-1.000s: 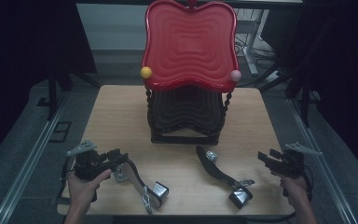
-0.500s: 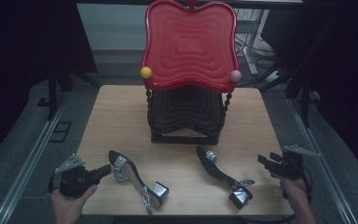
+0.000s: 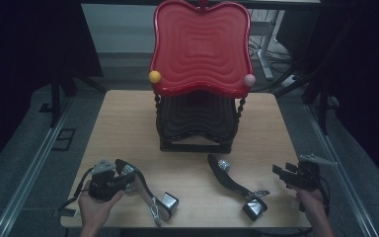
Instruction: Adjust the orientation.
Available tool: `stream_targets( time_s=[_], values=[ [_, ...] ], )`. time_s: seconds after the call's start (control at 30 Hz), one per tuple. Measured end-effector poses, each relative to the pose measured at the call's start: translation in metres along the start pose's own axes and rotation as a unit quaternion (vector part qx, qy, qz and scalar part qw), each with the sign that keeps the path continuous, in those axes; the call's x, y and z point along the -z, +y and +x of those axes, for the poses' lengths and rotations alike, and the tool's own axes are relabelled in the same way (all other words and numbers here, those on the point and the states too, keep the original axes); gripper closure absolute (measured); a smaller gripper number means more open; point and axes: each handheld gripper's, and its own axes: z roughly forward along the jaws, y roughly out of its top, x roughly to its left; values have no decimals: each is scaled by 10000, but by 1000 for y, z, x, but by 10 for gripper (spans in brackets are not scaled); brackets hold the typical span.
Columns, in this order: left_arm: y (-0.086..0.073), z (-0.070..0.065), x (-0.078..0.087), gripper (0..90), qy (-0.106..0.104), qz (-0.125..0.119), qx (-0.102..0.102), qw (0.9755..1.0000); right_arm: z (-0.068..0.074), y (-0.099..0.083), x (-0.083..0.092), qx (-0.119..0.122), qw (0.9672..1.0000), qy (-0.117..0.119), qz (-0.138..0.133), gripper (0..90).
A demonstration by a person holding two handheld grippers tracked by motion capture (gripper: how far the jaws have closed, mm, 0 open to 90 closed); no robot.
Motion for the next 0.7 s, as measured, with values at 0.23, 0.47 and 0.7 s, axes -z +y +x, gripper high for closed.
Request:
stream_targets(
  time_s=[0.23, 0.47, 0.7],
  values=[
    [6, 1, -15, 890, -15, 96, 5, 10000, -2, 0, 1, -97, 9999, 64, -38, 376],
    [12, 2, -27, 896, -29, 195, 27, 9998, -4, 0, 1, -149, 9999, 21, -37, 374],
    [19, 3, -54, 899, -118, 388, 99, 9991, -8, -2, 2, -205, 9998, -14, -29, 372]
  ],
)
